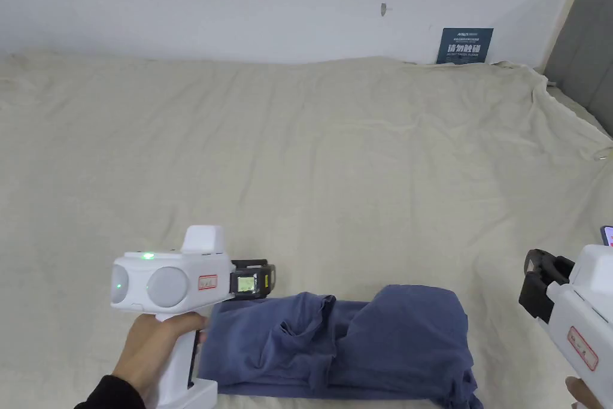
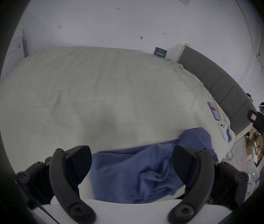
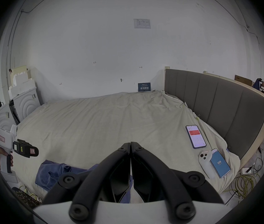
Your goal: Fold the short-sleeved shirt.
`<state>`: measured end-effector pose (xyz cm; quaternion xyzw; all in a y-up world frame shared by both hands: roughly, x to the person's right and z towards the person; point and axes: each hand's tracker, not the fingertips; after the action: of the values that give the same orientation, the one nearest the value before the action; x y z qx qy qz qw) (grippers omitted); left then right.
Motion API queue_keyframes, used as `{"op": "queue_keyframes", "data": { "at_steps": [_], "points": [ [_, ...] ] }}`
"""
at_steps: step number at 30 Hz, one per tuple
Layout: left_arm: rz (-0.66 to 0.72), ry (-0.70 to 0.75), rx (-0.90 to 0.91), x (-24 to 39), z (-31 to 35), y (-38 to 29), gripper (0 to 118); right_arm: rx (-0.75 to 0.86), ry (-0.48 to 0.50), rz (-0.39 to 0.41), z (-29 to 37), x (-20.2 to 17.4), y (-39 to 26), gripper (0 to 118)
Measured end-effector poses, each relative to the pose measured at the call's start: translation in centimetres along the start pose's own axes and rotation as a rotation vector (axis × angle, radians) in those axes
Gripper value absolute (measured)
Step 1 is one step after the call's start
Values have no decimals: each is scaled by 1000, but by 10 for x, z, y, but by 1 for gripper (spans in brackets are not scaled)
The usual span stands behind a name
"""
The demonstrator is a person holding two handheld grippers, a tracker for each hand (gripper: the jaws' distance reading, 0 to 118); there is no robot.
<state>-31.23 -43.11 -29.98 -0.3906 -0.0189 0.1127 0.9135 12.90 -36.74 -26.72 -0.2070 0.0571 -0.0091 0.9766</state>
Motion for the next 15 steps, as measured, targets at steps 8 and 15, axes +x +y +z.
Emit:
{"op": "queue_keyframes", "data": {
  "at_steps": [8,15],
  "points": [
    [-38,-21,-7,-18,-23,-34,0,2,3,0,1,0,0,0],
    [-122,-49,-66,13,-52,-64,0,0,-12,-10,5,7,-1,0]
  ]
}}
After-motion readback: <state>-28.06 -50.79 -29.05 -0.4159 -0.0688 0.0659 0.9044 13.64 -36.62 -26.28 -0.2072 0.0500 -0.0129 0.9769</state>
